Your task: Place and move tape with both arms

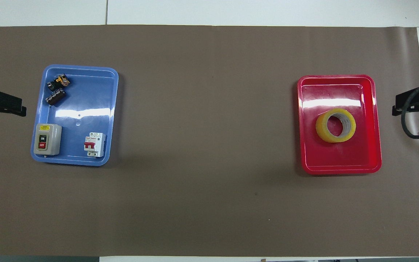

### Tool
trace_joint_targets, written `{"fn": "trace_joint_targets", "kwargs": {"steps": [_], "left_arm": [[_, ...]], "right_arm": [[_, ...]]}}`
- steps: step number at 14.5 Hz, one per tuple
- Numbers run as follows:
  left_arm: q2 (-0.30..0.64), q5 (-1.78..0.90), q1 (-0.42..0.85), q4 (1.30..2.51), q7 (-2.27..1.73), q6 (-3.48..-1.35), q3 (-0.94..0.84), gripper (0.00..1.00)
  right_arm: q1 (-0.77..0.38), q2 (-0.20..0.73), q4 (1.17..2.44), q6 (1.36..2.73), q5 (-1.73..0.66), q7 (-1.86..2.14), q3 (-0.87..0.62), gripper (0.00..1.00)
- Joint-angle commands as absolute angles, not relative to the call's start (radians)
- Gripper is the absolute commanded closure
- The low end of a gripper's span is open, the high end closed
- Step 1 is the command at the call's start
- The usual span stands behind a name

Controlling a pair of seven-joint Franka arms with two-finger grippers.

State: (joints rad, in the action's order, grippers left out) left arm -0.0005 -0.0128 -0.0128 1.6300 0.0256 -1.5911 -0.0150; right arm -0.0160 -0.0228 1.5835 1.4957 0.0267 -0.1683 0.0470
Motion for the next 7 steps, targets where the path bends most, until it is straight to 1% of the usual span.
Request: {"fn": "trace_joint_targets", "kwargs": {"steps": [1, 7], "left_arm": [[-0.023, -0.009, -0.015, 1.647, 0.041, -1.589, -0.012, 0.0], [-0.023, -0.009, -0.014, 1.647, 0.041, -1.589, -0.012, 0.0]], "right_arm": [[-0.035, -0.028, 1.592, 1.494, 0.031, -0.138, 0.063, 0.0], [-0.038, -0.031, 1.585, 1.491, 0.032, -0.143, 0.048, 0.0]]}}
